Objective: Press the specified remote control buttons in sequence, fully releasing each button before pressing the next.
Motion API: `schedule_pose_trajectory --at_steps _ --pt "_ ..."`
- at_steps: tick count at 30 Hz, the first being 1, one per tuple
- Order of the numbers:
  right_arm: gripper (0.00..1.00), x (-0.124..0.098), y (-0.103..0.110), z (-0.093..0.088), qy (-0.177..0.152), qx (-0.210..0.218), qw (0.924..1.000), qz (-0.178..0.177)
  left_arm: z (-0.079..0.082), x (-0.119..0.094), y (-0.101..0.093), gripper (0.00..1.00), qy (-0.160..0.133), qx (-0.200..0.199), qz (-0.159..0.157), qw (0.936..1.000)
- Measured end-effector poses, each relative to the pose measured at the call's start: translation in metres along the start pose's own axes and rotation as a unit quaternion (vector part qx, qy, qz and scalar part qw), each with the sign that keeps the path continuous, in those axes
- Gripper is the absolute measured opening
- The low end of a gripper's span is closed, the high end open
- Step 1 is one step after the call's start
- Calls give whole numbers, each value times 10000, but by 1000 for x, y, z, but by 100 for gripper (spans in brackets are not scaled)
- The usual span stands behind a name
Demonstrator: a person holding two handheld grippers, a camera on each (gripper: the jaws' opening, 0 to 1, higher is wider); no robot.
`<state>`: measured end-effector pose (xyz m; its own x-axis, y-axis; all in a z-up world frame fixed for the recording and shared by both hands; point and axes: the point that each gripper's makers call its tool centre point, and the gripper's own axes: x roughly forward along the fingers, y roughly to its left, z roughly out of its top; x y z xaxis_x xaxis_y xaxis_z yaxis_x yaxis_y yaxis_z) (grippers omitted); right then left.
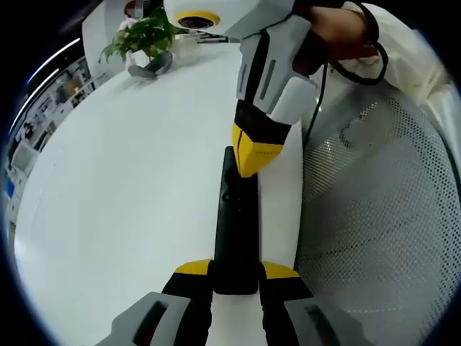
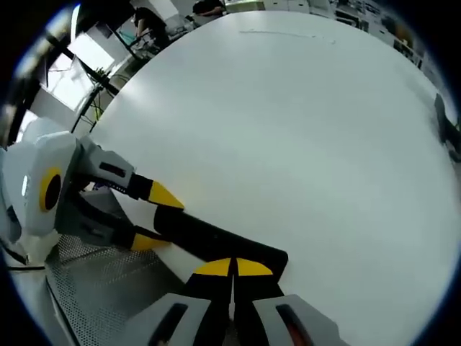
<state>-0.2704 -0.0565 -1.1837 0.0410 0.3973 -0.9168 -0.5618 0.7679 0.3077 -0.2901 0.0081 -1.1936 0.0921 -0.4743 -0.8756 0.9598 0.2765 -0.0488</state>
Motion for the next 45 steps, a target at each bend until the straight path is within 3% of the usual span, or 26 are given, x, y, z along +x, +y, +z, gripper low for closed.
schedule_pose_trajectory --at_steps 10,20,37,45 --pt "0 5 -1 2 143 -17 9999 -50 0 0 0 24 18 100 84 9999" --pt "0 8 -2 4 696 -172 9974 -122 0 1 1 24 -2 106 113 9999" --pt "0 5 -3 3 513 332 9980 143 -1 0 1 24 -41 74 103 9999" --pt "0 2 2 13 377 233 9988 194 0 1 2 24 -9 77 81 9999"
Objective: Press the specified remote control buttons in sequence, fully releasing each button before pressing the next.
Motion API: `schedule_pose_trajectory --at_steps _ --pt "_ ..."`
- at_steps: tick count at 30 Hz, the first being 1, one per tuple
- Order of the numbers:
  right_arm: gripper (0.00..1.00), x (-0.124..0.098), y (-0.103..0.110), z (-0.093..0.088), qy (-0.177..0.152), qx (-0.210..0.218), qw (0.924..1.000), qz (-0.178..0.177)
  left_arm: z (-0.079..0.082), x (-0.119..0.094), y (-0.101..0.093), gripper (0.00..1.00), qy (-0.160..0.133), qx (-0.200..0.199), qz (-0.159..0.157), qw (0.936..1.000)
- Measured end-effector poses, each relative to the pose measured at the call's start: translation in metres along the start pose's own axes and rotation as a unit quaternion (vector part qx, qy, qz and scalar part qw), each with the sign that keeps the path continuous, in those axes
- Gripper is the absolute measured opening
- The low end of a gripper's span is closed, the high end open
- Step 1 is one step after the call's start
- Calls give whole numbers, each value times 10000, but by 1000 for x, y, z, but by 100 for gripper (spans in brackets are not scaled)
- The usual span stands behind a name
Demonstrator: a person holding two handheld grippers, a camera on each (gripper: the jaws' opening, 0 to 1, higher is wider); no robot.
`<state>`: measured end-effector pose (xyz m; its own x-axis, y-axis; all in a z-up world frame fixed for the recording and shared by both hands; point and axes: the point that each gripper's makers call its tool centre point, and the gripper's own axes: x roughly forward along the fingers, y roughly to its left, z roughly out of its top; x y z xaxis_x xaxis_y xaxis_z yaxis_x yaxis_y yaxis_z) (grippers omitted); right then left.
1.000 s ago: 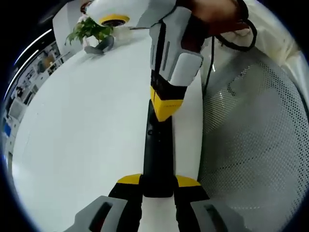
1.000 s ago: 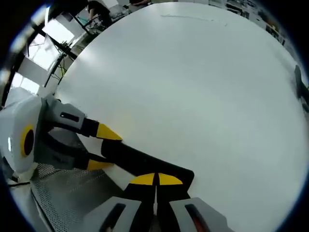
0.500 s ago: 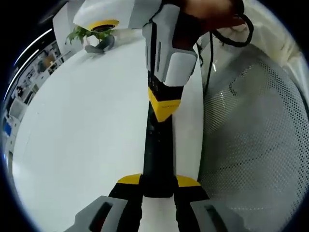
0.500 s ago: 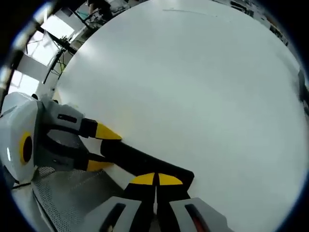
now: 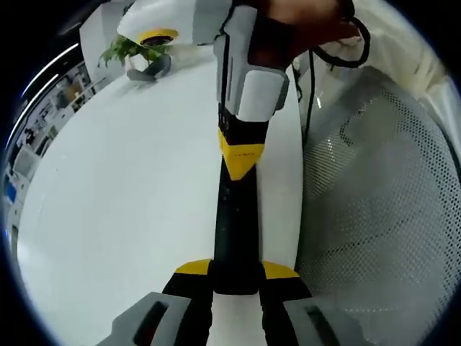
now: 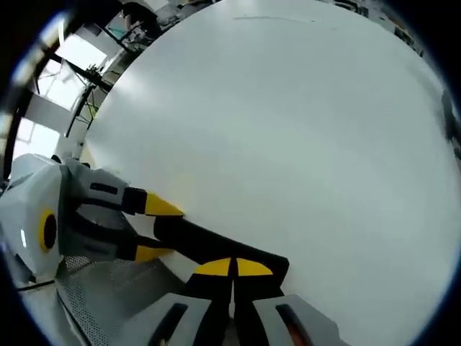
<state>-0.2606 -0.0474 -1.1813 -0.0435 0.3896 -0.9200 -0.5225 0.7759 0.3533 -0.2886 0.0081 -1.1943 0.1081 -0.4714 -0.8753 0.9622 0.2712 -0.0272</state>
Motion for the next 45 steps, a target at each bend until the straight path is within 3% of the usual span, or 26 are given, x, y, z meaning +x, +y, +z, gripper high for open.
schedule_pose_trajectory --at_steps 4,21,32,45 --pt "0 1 9 4 -33 25 9998 217 0 0 0 24 31 1 18 10000" --pt "0 13 14 8 129 -239 9996 96 0 0 0 24 17 -67 -2 10000" --pt "0 15 13 9 131 -161 9997 86 0 0 0 24 37 -118 -9 9999" --pt "0 13 12 9 -287 148 9993 178 1 0 0 24 -11 -165 30 9999"
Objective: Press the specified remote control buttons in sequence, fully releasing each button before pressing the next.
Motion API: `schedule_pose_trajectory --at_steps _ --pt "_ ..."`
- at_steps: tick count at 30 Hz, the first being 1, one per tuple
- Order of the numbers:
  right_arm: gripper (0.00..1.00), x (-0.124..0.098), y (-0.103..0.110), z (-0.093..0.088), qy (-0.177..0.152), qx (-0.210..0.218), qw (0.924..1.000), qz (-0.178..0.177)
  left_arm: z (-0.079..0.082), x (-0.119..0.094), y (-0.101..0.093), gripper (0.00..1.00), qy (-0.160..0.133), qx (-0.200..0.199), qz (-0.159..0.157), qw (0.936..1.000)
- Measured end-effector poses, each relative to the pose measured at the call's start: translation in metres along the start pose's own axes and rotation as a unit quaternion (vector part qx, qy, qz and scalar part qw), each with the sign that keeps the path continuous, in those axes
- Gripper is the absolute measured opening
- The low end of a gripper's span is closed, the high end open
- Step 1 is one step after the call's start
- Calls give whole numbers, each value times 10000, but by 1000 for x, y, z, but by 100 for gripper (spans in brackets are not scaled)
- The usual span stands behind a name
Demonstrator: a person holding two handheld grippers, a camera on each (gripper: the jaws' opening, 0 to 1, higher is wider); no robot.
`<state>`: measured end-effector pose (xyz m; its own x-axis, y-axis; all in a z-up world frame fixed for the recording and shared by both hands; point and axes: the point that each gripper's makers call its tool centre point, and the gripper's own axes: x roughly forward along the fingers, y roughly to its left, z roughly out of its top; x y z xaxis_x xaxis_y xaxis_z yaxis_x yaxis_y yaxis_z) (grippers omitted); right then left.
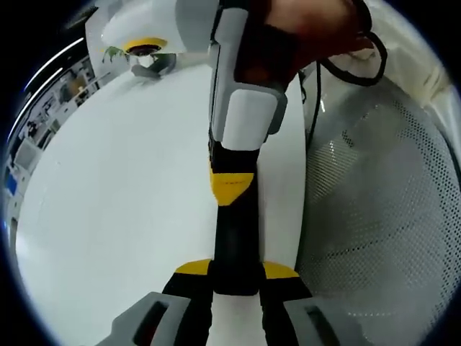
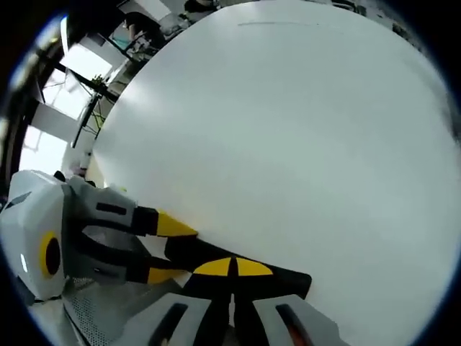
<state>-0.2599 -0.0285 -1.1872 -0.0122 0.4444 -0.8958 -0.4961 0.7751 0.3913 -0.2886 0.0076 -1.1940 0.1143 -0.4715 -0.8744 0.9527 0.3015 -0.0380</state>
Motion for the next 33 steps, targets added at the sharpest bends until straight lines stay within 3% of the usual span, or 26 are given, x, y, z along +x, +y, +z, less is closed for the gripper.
schedule_pose_trajectory --at_steps 20,33 --pt "0 -12 1 -5 97 -115 9999 -73 0 0 0 24 13 -1 -7 10000" --pt "0 -3 4 -11 204 -182 9996 -107 0 0 0 24 -25 -7 11 10000"
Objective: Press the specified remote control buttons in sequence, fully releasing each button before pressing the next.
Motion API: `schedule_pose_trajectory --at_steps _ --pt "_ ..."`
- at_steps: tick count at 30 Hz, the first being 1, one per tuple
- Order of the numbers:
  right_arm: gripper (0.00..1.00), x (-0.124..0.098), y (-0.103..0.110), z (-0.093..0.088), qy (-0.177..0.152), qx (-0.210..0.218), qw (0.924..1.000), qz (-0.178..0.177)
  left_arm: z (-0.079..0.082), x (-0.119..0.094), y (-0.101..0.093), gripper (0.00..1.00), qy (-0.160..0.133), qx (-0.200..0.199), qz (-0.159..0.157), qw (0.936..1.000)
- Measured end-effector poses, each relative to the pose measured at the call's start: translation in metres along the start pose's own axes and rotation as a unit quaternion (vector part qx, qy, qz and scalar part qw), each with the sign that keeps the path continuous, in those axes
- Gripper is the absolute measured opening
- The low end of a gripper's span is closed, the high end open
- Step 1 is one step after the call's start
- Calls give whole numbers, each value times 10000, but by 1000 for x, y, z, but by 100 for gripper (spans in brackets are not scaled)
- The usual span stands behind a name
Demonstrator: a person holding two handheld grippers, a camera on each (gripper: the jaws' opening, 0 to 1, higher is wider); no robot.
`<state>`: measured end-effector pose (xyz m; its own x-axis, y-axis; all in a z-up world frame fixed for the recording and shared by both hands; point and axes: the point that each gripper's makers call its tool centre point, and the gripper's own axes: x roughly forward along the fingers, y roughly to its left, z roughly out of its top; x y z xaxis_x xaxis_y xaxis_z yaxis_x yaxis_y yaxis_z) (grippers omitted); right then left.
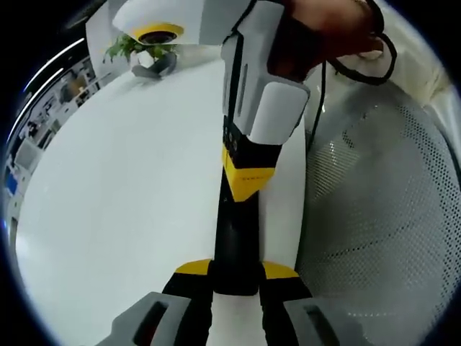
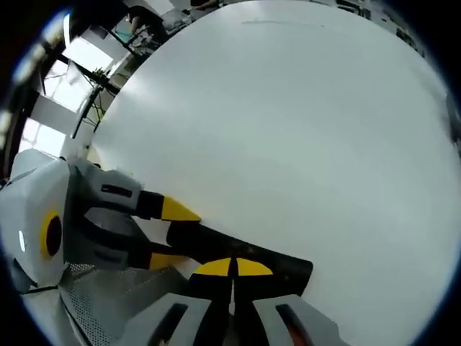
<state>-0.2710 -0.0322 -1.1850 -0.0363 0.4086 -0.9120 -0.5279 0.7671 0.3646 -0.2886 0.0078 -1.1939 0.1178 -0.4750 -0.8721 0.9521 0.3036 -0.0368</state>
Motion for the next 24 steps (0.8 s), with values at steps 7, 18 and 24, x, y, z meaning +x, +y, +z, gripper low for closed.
schedule_pose_trajectory --at_steps 7,18,24 --pt "0 1 -1 0 78 -50 9999 -74 0 0 0 24 -8 -1 61 10000" --pt "0 2 -1 1 33 23 9998 -177 0 1 -1 24 -159 -108 185 9996" --pt "0 2 -1 2 -73 122 9997 -220 -1 -1 0 24 -237 -189 299 9991"
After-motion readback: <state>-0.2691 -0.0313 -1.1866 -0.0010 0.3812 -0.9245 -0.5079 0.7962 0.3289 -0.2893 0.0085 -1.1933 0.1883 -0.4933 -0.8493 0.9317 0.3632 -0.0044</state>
